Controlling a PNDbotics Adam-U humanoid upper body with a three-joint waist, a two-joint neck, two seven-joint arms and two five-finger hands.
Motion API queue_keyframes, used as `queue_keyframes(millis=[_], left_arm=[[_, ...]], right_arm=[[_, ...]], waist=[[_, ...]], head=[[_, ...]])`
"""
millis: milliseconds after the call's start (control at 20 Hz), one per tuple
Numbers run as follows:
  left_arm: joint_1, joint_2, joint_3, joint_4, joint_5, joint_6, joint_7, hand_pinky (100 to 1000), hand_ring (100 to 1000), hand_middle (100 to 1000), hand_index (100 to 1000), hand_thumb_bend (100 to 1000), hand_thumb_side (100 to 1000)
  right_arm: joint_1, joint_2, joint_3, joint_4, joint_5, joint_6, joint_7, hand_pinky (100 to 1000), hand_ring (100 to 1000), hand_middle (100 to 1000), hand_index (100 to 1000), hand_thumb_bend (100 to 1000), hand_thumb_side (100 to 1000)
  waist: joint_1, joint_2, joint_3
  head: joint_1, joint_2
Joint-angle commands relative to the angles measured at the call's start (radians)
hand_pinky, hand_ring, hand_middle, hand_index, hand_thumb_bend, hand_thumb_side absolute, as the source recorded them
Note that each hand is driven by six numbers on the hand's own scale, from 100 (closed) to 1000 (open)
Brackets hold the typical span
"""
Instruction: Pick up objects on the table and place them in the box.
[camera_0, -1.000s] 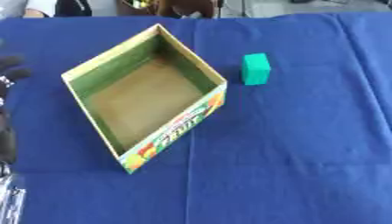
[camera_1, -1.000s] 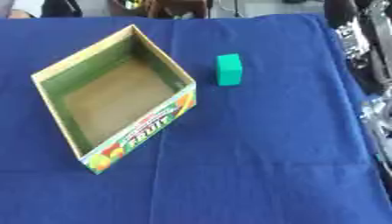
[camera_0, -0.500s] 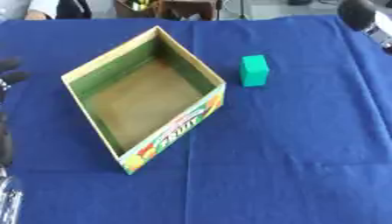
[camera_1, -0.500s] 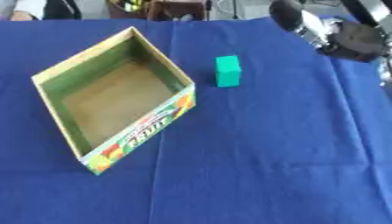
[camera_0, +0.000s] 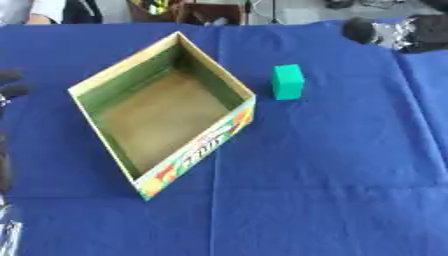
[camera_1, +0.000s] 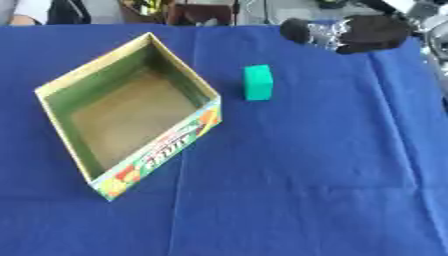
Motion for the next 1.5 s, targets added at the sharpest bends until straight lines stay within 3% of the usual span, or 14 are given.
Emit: queue_keyframes(millis=[50,250,400,800,1250,1500], left_arm=[[-0.007,0.021,-0.005,-0.017,0.006,-0.001,-0.006,668,694,724,837,100,1000],[-0.009,0.024,-0.011,-0.017,0.009,0.002,-0.012,668,694,724,837,100,1000],[-0.010,0.025,-0.012,-0.017,0.011,0.003,-0.015,668,694,725,837,100,1000],[-0.014,0.024,-0.016,-0.017,0.014,0.005,-0.020,668,695,725,837,100,1000],[-0.020,0.021,-0.018,-0.017,0.016,0.006,-0.025,669,696,726,837,100,1000],[-0.022,0.019,-0.017,-0.017,0.015,0.007,-0.027,670,697,726,837,100,1000]], right_arm=[[-0.030,-0.039,0.004,0.036,0.022,-0.020,0.020,848,845,808,914,558,863],[-0.098,-0.015,0.068,0.117,0.071,0.008,0.068,849,855,819,933,565,806],[-0.144,0.014,0.084,0.185,0.112,-0.002,0.110,847,855,812,931,581,762],[-0.234,0.104,0.075,0.371,0.189,-0.030,0.224,848,840,766,908,650,587],[-0.299,0.176,0.067,0.578,0.289,-0.077,0.268,843,846,779,918,592,382],[-0.312,0.202,0.061,0.655,0.332,-0.105,0.245,836,836,764,906,596,389]], waist=[[-0.004,-0.022,0.004],[-0.009,-0.022,0.012],[-0.011,-0.022,0.016],[-0.012,-0.015,0.024],[-0.018,0.000,0.042],[-0.019,0.006,0.047]], head=[[-0.006,-0.007],[-0.013,-0.010],[-0.016,-0.013],[-0.023,-0.021],[-0.037,-0.033],[-0.042,-0.037]])
